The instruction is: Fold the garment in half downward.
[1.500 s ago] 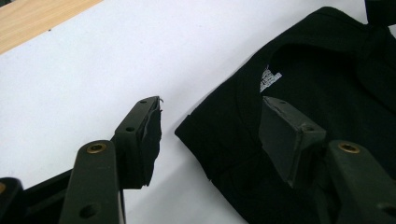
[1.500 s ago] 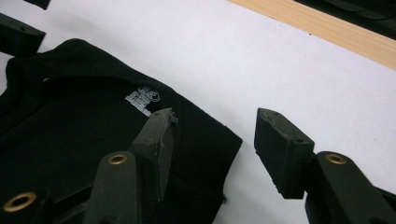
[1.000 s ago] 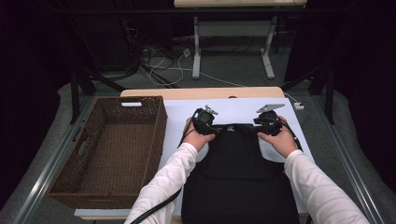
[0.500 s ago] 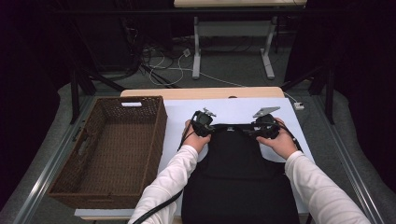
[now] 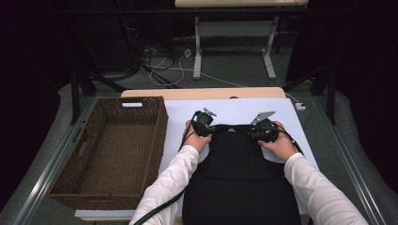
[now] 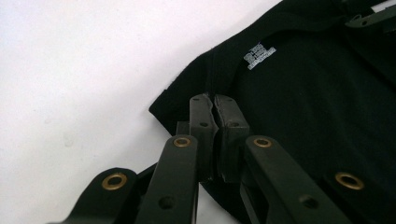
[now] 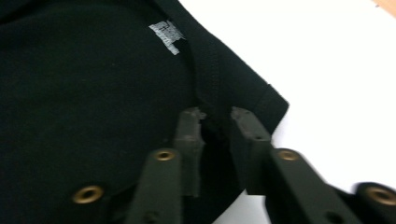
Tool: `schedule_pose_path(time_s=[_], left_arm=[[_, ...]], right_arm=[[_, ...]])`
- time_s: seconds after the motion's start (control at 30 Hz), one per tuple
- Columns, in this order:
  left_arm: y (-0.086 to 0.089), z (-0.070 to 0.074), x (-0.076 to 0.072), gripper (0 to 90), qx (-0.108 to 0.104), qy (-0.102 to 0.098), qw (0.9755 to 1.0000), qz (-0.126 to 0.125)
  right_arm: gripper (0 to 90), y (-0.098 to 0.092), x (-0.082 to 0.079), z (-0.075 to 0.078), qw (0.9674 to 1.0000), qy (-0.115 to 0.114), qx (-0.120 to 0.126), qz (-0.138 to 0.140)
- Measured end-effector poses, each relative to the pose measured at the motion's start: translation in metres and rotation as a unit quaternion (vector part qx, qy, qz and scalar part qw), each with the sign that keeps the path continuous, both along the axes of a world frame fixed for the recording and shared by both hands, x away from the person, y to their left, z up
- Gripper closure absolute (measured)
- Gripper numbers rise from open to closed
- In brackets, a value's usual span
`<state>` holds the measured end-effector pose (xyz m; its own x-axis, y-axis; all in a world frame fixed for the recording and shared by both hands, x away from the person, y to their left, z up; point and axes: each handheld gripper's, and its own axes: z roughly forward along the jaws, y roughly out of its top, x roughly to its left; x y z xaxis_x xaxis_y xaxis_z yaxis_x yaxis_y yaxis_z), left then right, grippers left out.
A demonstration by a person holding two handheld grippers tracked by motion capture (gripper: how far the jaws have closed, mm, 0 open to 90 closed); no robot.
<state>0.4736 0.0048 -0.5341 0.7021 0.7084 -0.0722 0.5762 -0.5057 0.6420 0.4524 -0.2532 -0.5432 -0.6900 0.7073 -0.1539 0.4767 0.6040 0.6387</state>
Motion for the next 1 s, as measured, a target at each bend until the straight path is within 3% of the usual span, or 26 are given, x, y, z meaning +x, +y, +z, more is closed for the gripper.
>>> schedule_pose_path(time_s=[0.13,0.3,0.47,0.67,0.83,1.0], left_arm=[[0.000,0.001,0.001,87.0,0.002,0.001,1.0000,0.001],[0.000,0.014,0.006,87.1,-0.003,-0.011,0.9999,0.010],[0.002,0.037,0.016,87.2,-0.010,-0.031,0.9993,0.019],[0.004,0.055,0.030,87.2,-0.021,-0.041,0.9984,0.033],[0.003,0.067,0.037,87.2,-0.028,-0.055,0.9974,0.037],[0.006,0.078,0.042,87.2,-0.018,-0.059,0.9974,0.037]], right_arm=[[85.9,0.002,0.000,0.001,0.9999,0.006,0.007,-0.007],[87.3,-0.001,0.006,0.011,0.9989,-0.002,0.031,-0.033],[87.8,-0.005,0.016,0.035,0.9963,-0.030,0.042,-0.068],[88.0,-0.010,0.030,0.065,0.9921,-0.048,0.069,-0.093],[88.1,-0.006,0.039,0.080,0.9915,-0.059,0.066,-0.096],[90.0,-0.005,0.040,0.092,0.9888,-0.074,0.077,-0.105]])
